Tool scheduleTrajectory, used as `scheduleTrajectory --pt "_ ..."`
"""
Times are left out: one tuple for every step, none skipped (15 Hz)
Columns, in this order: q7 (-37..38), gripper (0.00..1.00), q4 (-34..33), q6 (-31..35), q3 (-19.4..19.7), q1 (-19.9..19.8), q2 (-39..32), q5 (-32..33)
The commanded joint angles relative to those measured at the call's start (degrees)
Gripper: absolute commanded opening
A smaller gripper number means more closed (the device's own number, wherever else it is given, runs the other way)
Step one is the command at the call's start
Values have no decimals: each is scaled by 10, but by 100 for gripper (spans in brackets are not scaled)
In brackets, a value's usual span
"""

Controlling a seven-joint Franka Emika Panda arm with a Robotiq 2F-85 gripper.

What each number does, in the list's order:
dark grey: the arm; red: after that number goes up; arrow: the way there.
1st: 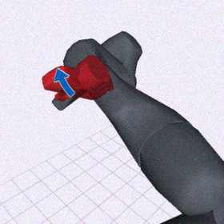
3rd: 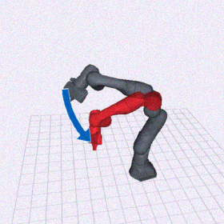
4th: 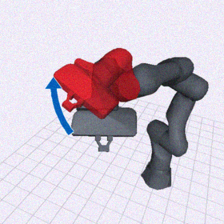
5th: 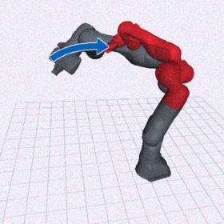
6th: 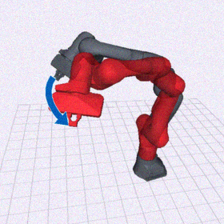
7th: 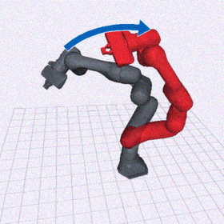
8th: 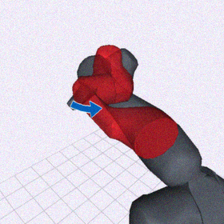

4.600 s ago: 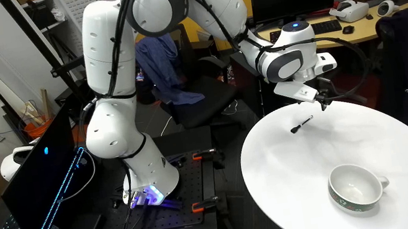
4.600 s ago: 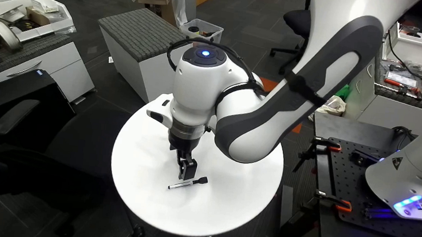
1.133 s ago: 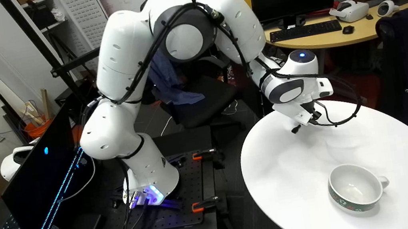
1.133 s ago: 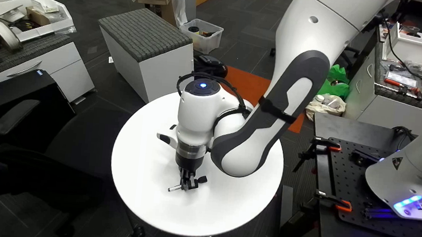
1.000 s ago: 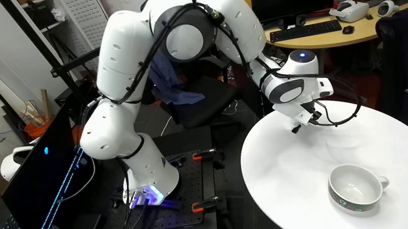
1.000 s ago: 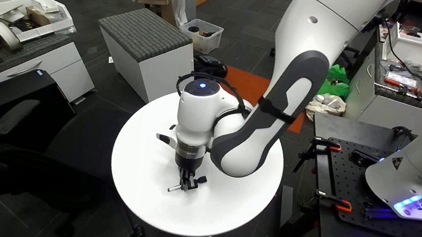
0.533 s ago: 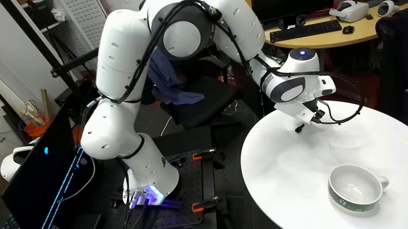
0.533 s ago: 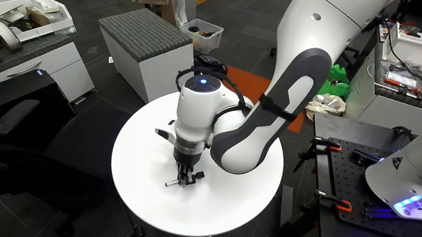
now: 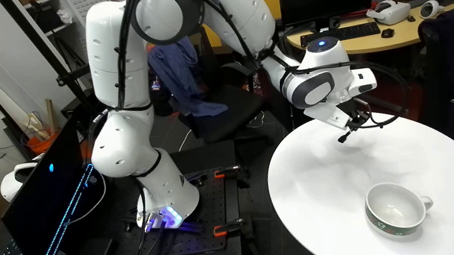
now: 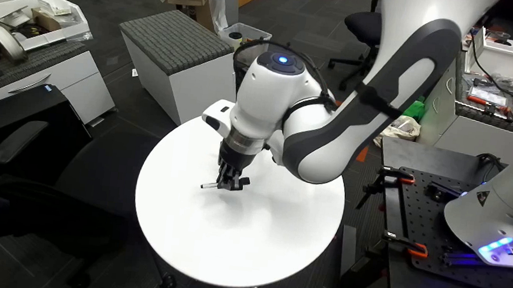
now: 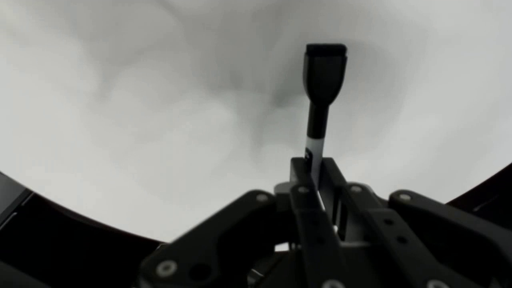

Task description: Pick up small brush from the table and put it on the mug cup.

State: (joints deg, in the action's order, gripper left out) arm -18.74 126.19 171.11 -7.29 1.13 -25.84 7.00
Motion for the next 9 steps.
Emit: scheduleTrajectory --pt "34 3 95 52 39 9 95 26" --pt "39 3 111 65 49 9 112 31" --pt "37 3 128 77 55 4 131 33" --pt "35 3 143 89 62 0 147 34" --pt "34 3 159 101 70 -3 163 34" --pt "34 3 171 116 83 -4 174 37" --pt "26 3 183 128 101 5 188 28" --pt "23 3 194 141 111 2 199 26" --pt "20 3 202 154 124 2 205 26"
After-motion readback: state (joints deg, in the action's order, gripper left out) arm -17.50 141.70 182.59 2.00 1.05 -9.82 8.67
